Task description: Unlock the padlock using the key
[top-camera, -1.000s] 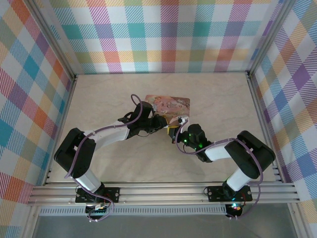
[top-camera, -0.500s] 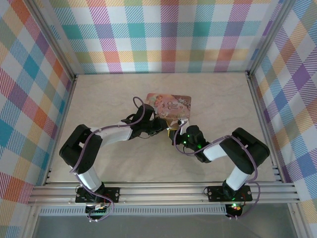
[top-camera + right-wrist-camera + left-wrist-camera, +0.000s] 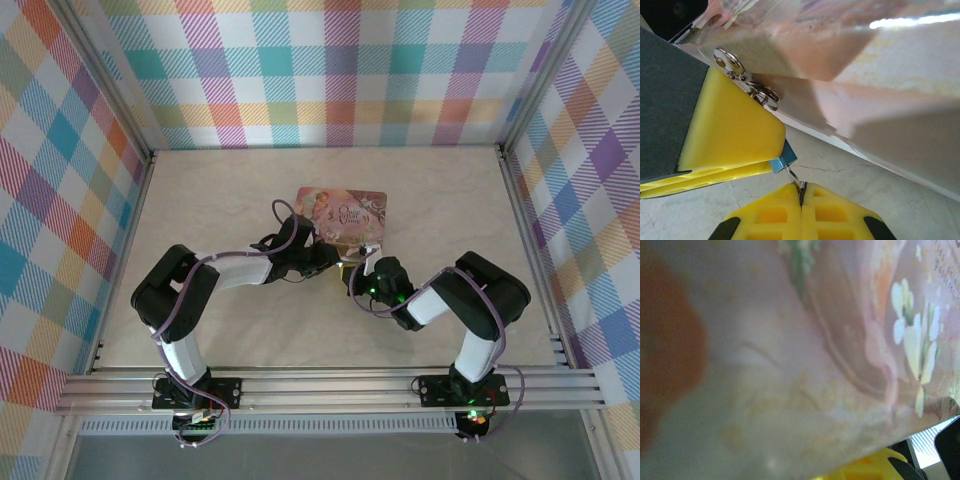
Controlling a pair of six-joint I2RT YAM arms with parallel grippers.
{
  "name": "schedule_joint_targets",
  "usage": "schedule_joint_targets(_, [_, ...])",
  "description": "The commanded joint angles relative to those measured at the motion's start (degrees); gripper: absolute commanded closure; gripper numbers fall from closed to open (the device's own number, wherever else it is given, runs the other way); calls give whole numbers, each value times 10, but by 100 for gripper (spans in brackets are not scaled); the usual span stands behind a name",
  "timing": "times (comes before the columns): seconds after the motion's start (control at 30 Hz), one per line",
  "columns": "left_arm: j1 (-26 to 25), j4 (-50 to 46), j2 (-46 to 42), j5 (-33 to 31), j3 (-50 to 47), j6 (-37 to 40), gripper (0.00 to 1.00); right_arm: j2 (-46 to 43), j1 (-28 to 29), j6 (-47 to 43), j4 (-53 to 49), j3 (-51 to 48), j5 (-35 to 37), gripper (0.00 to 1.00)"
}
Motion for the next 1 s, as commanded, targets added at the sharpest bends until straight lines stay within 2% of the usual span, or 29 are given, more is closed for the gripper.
schedule_joint_targets(0.0, [7, 32, -3, 23, -10, -10, 76, 15, 9, 41, 49, -10, -13, 100])
schedule_joint_targets(0.43, [23, 41, -66, 1, -45, -2, 49, 25, 9, 63, 51, -5, -22, 100])
schedule_joint_targets(0.67, [31, 107, -147, -55, -129, -31, 26, -14, 9, 96, -2, 7, -41, 100])
schedule_joint_targets(0.8, [31, 205, -145, -46, -181, -78, 25, -34, 12, 113, -24, 15, -50, 100])
schedule_joint_targets(0.97, [31, 316, -93, -20, -204, -132, 25, -60, 12, 142, -69, 34, -66, 100])
